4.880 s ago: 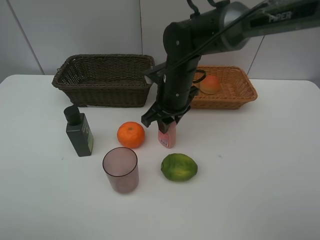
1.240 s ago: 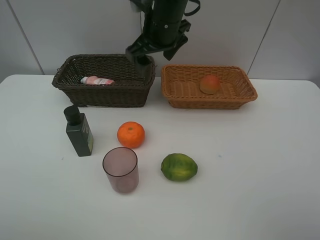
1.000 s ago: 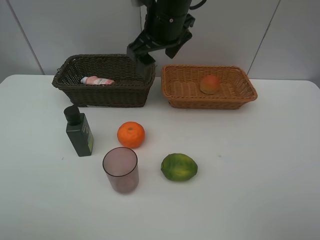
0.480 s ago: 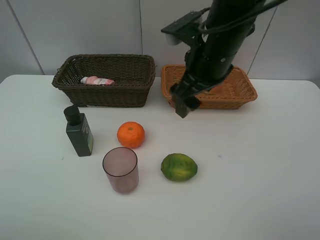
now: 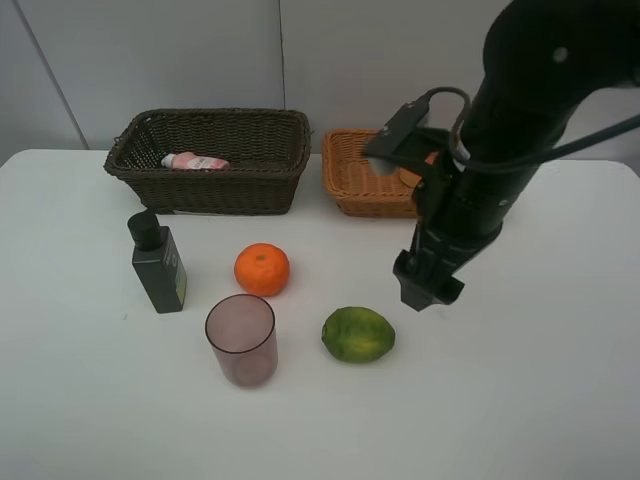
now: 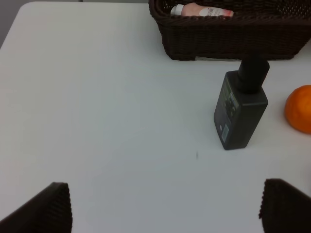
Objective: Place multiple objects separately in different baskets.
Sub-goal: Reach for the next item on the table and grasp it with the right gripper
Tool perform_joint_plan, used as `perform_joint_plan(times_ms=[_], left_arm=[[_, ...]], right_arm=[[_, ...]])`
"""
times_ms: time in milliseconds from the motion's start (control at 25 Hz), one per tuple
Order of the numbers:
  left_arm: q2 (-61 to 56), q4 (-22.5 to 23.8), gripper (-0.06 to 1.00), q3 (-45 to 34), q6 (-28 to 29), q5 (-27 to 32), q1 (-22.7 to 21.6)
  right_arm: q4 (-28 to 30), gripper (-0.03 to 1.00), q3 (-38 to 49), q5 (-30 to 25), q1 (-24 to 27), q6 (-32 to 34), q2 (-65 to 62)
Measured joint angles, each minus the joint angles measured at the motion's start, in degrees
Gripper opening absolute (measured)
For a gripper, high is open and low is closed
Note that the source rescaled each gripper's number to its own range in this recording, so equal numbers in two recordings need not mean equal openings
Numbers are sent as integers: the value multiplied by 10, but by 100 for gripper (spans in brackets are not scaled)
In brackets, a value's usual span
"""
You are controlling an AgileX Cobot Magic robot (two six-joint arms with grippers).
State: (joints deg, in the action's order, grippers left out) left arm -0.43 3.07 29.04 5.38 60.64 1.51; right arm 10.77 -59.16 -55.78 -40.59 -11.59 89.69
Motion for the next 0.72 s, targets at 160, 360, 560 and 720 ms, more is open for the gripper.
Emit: perform_joint_plan(times_ms=[160, 360, 560, 720], left_arm=[[0, 0, 100, 0, 0, 0, 0], [0, 0, 100, 0, 0, 0, 0], [0, 0, 100, 0, 0, 0, 0], [0, 0, 100, 0, 0, 0, 0]], right_arm=[[0, 88, 22, 18, 0, -25, -18], [0, 88, 22, 32, 0, -29, -24], [0, 88, 22, 36, 0, -30, -24], [0, 88, 22, 40, 0, -30, -24]])
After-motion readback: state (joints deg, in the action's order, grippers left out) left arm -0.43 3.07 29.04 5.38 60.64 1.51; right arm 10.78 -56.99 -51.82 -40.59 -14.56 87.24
